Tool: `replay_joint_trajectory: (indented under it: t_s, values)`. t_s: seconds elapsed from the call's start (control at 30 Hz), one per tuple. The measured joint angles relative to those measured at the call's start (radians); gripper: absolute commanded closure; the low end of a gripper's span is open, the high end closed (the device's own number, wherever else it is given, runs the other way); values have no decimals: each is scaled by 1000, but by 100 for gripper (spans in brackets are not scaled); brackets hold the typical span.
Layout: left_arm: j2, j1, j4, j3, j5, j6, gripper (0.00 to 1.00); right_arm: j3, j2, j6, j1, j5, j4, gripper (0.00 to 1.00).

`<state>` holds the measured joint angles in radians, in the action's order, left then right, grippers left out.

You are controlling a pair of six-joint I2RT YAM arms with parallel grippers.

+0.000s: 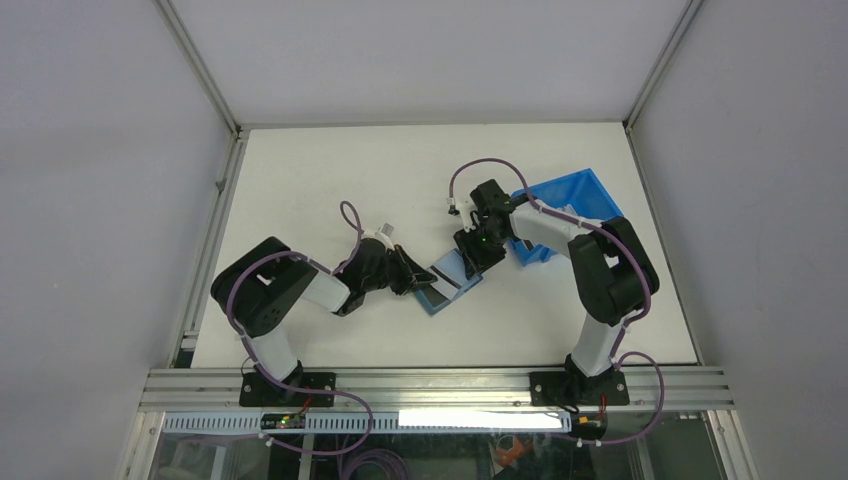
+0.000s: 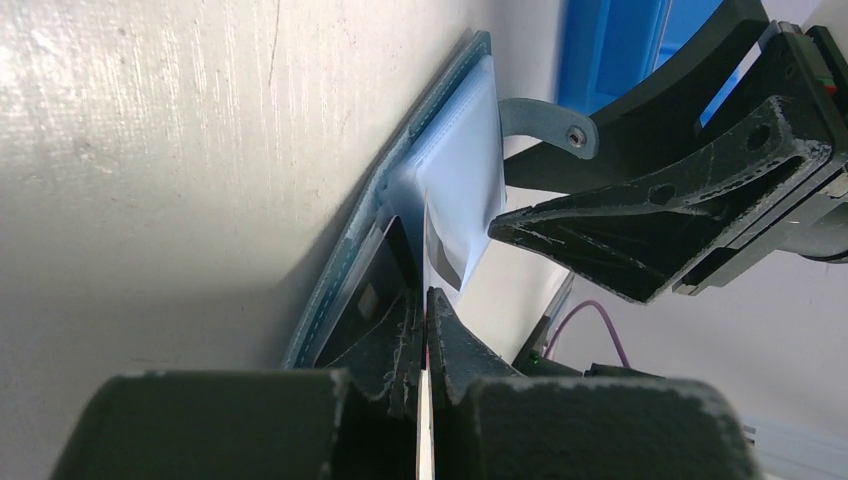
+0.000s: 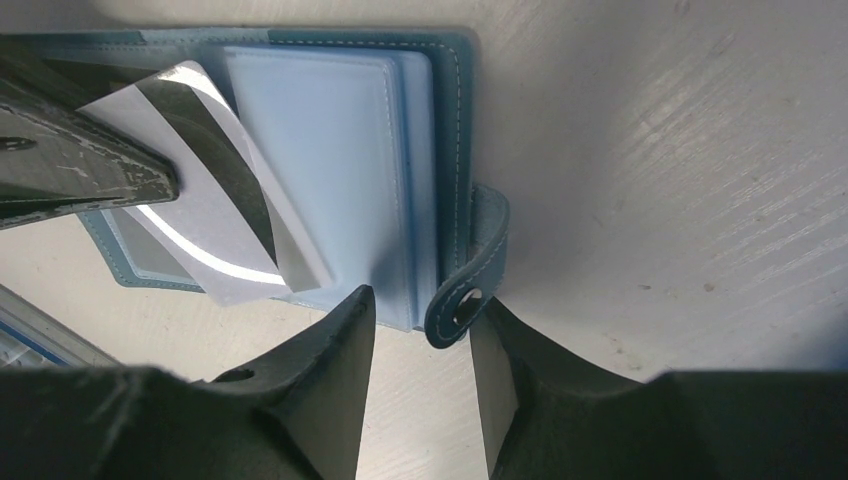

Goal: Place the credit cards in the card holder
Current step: Insert the credit card into the card holder.

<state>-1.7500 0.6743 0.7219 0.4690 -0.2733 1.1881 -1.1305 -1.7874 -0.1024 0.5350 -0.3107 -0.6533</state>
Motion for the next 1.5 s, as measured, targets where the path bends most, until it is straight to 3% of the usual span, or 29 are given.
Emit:
replay_joint_trajectory:
  t_s: [1.0,1.5]
  values:
    - [26,-2,-237,85,-35,46,100,0,0,0,14,19,2,59]
    - [-25,-29,-182,100,-100,18,100,-1,0,0,22,34,2,59]
